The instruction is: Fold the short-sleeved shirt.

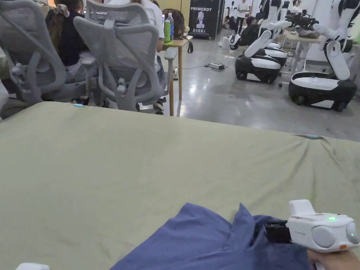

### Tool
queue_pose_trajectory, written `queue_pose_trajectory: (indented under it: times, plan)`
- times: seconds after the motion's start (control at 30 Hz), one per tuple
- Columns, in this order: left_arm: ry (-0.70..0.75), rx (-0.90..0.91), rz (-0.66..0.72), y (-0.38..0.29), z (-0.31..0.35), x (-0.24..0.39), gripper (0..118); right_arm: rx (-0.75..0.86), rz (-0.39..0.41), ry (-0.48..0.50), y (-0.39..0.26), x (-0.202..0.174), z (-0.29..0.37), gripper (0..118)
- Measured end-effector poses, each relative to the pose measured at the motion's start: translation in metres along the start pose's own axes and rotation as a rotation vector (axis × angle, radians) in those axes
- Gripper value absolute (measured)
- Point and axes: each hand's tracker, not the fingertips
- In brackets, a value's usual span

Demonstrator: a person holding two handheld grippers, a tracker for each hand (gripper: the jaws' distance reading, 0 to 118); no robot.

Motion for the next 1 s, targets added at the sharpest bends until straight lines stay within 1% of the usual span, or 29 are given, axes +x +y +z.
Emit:
queue_pose_trajectory:
  times: [0.03, 0.07, 0.1, 0.13, 0.17, 0.2, 0.23, 0.33, 0.37, 0.4, 0.43, 0.5, 0.6, 0.67, 0.73, 0.83, 0.9, 1.0]
  plan:
    - [0.002, -0.007, 0.001, 0.0, -0.002, 0.0, 0, -0.039, 0.007, 0.003, -0.003, 0.001, -0.006, 105]
    - [0.007, -0.013, -0.003, 0.001, -0.004, 0.001, 0, -0.113, -0.002, 0.013, -0.006, 0.002, -0.01, 93]
    - [0.011, -0.017, -0.006, 0.002, -0.006, 0.001, 0, -0.157, -0.032, 0.021, -0.011, 0.003, -0.012, 76]
    - [0.014, -0.021, -0.01, 0.003, -0.008, 0.002, 0, -0.078, -0.093, 0.049, -0.012, -0.001, -0.001, 67]
    - [0.02, -0.025, -0.016, 0.004, -0.01, 0.003, 0, -0.059, -0.123, 0.028, -0.012, -0.003, 0.008, 52]
    - [0.023, -0.028, -0.021, 0.004, -0.012, 0.002, 0, -0.061, -0.142, 0.065, -0.014, -0.005, 0.014, 19]
    - [0.023, -0.029, -0.022, 0.006, -0.015, 0.002, 0, -0.051, -0.143, 0.088, -0.017, -0.01, 0.021, 4]
    - [0.068, -0.012, -0.046, 0.007, -0.018, 0.004, 0, 0.001, -0.076, 0.028, -0.025, -0.023, 0.047, 4]
    - [0.066, -0.006, -0.04, 0.009, -0.018, 0.005, 0, 0.031, -0.076, 0.003, -0.025, -0.028, 0.06, 4]
    - [0.067, 0.003, -0.04, 0.011, -0.018, 0.006, 0, 0.063, -0.091, -0.002, -0.026, -0.031, 0.075, 4]
    - [0.079, 0.022, -0.052, 0.013, -0.017, 0.008, 0, 0.093, -0.113, 0.0, -0.027, -0.033, 0.091, 4]
    - [0.119, 0.066, -0.099, 0.017, -0.016, 0.014, 0, 0.159, -0.128, -0.036, -0.029, -0.039, 0.125, 4]
    - [0.128, 0.125, -0.089, 0.033, -0.015, 0.018, 0, 0.231, -0.104, -0.079, -0.025, -0.049, 0.179, 4]
    - [0.136, 0.185, -0.093, 0.049, -0.007, 0.025, 0, 0.261, -0.058, -0.123, -0.019, -0.052, 0.21, 4]
    - [0.117, 0.26, -0.067, 0.069, 0.005, 0.031, 0, 0.292, 0.004, -0.173, -0.012, -0.054, 0.242, 4]
    - [0.134, 0.353, -0.122, 0.104, 0.03, 0.049, 0, 0.342, 0.064, -0.215, 0.003, -0.052, 0.284, 4]
    - [0.132, 0.407, -0.13, 0.129, 0.051, 0.057, 0, 0.385, 0.057, -0.252, 0.018, -0.046, 0.309, 4]
    - [0.172, 0.489, -0.171, 0.168, 0.084, 0.073, 0, 0.456, 0.002, -0.294, 0.046, -0.029, 0.345, 4]
